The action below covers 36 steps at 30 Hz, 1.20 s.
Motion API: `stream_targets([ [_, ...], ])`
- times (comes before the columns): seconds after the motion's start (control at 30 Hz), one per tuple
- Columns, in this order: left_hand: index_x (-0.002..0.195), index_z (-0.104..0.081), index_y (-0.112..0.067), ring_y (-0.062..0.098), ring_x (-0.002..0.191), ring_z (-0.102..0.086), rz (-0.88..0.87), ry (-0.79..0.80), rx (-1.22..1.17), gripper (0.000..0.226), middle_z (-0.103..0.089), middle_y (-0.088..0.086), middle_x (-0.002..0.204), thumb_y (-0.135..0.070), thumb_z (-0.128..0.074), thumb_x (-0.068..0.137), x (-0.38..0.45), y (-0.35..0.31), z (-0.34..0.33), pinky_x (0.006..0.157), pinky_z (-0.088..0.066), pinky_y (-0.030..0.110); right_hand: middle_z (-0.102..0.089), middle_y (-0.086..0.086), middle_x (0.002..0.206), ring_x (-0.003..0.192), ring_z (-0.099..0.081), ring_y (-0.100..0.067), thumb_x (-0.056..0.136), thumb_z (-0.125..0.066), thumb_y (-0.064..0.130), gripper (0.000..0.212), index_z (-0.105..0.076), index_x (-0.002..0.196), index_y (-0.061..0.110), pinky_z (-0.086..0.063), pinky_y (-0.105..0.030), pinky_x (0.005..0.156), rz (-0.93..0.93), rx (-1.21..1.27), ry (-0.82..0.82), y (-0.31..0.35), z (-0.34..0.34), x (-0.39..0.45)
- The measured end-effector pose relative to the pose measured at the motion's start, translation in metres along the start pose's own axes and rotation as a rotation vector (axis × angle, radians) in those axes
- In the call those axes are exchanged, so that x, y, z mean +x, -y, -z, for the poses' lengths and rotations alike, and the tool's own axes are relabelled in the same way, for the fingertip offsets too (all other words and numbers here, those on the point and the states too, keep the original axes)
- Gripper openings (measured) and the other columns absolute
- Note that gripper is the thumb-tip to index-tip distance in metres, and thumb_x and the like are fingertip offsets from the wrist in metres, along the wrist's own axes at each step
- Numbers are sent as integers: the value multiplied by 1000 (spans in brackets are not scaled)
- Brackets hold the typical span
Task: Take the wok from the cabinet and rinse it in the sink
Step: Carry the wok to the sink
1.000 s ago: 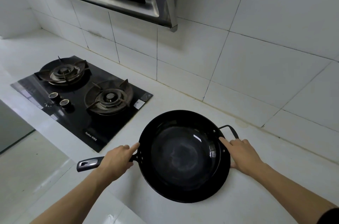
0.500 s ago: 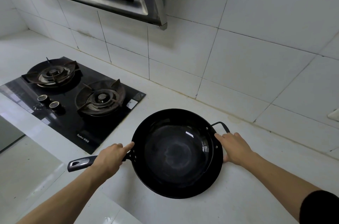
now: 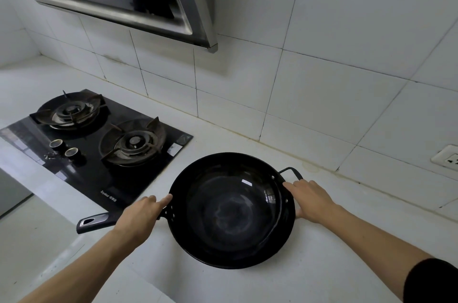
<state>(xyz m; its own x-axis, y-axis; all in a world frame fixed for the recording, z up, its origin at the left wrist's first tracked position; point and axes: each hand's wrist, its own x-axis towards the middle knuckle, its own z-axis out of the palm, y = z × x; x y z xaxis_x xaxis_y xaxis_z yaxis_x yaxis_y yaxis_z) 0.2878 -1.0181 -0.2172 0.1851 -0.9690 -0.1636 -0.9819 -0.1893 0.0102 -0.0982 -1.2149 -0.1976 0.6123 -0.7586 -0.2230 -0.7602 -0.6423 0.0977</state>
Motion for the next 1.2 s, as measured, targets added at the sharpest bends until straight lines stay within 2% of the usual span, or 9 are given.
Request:
stream_targets([
  [0.2,142,-37,-35,19,76,-51,16,-138,-5,76,-52,-3,86,2,-55,79,-9,0,27,55,-45,35,-46,8,85,80,-41,-17,72,-74,53,55,-49,112,26,-30,-29,71,24,10,-107,-8,25,-5],
  [0.3,141,-42,-32,22,72,-53,38,-185,40,79,-52,-3,81,2,-62,73,-16,3,41,48,-41,35,-49,6,87,86,-50,-20,73,-72,55,55,-49,113,25,-32,-31,73,61,-8,-154,-10,44,-4],
  [0.43,141,-44,-31,18,65,-41,56,-246,66,77,-42,-6,75,-3,-65,73,-29,12,63,47,-35,31,-57,3,94,93,-55,-23,74,-69,58,55,-49,111,23,-30,-32,71,127,-70,-235,-6,69,0],
  [0.53,144,-38,-30,21,68,-44,87,-276,82,79,-41,-3,76,0,-61,74,-43,24,79,48,-36,33,-58,3,93,90,-55,-23,74,-69,61,56,-49,111,22,-29,-32,69,173,-83,-295,6,87,5],
  [0.63,145,-38,-30,20,66,-40,126,-311,102,82,-44,-1,76,5,-61,73,-58,42,90,48,-33,33,-57,3,92,89,-55,-23,74,-68,63,57,-49,110,23,-29,-31,69,195,-74,-323,27,105,13],
  [0.73,145,-38,-30,24,72,-52,148,-336,105,83,-50,1,80,7,-58,73,-71,74,95,48,-35,34,-53,5,89,84,-49,-20,74,-69,61,58,-48,113,24,-32,-31,71,203,-85,-322,57,124,24],
  [0.83,145,-36,-31,24,77,-56,163,-346,95,82,-53,0,85,5,-58,75,-87,114,95,51,-41,35,-47,6,85,80,-43,-19,74,-72,57,58,-48,115,24,-30,-31,70,216,-116,-326,100,145,36],
  [1.1,142,-37,-37,23,69,-48,244,-392,70,80,-48,-1,82,5,-51,76,-154,246,98,50,-36,35,-44,9,85,90,-53,-20,74,-71,60,56,-49,114,27,-30,-31,71,311,-162,-340,249,185,80],
  [1.2,142,-40,-36,20,65,-41,268,-402,66,80,-47,-1,78,7,-52,75,-179,297,99,49,-33,32,-51,10,85,87,-54,-19,73,-72,57,50,-48,107,29,-32,-31,69,352,-148,-350,303,196,97],
])
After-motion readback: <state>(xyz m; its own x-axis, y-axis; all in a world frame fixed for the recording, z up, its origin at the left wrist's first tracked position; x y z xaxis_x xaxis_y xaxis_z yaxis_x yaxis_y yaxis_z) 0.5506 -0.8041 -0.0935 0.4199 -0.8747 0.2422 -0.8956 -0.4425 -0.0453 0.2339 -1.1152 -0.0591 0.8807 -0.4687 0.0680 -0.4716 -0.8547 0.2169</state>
